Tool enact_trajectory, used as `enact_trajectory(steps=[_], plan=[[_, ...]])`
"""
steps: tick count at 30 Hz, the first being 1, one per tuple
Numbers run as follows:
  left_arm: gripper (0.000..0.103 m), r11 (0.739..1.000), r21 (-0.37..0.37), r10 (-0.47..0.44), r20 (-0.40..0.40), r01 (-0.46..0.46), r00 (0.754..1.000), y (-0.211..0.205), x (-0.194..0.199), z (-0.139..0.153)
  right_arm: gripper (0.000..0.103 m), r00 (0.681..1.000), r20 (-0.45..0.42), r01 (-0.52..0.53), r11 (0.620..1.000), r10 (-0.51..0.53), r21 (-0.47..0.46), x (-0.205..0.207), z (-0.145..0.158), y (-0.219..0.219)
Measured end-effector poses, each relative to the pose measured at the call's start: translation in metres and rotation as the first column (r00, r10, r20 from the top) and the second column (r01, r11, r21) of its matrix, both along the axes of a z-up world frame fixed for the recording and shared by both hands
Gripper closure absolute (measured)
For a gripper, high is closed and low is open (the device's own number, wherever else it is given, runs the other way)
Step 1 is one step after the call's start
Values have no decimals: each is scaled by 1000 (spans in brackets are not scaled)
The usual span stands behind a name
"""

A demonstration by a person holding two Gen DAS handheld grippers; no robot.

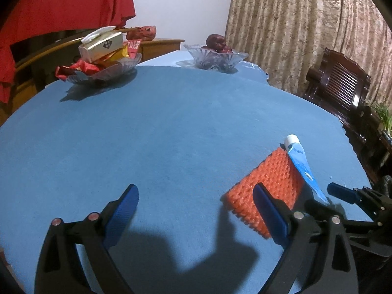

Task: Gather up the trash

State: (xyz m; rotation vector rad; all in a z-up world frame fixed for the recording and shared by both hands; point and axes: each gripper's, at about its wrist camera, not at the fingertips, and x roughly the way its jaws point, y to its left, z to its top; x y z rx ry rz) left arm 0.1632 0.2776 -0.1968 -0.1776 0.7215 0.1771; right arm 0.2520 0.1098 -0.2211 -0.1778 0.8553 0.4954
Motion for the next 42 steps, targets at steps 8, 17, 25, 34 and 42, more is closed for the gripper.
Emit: enact_trajectory(steps=[8,17,25,34,42], plan=[[11,1000,-2,-13,-2,13,1000,-5,6,-1,86,998,-59,11,993,-5,116,11,0,-16],[11,997,-15,-75,-7,75,997,-25,14,0,89,990,-76,133,976,-121,171,18,5,-57],[11,989,-50,-140,-54,137,989,-49,35,-8,69,981,-88,179,980,-171,91,15,-4,-85],[11,989,-34,-151,-167,147,974,-65,55,-27,54,976,-70,211,973,-205,94,11,0,-106],[73,987,-32,-159,-139,156,977,-68,54,-24,53,981,-44,193,975,-189,112,14,8,-101]])
